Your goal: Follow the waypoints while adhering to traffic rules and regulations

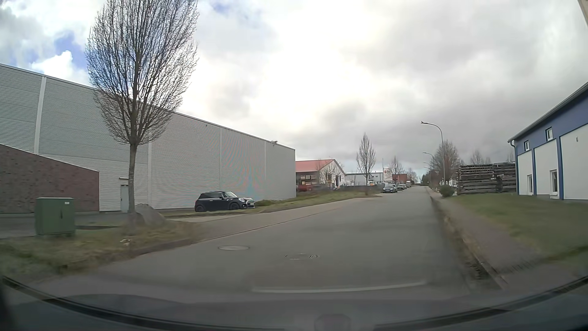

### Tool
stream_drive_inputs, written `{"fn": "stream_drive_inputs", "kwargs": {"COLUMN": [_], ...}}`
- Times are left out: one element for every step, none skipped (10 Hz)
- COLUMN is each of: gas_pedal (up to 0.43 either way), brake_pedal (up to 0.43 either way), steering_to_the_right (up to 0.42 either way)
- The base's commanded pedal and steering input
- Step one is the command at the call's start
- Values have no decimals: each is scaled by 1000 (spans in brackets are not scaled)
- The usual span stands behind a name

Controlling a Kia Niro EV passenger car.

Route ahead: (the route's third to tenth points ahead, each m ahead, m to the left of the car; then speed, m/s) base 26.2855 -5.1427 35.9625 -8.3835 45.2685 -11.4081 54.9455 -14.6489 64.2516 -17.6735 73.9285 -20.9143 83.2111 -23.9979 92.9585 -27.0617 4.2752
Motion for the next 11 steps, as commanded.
{"fn": "stream_drive_inputs", "kwargs": {"gas_pedal": [118,118,118,118,118,118,118,130,130,130,130], "brake_pedal": [0,0,0,0,0,0,0,0,0,0,0], "steering_to_the_right": [151,151,153,154,154,154,153,153,151,150,142]}}
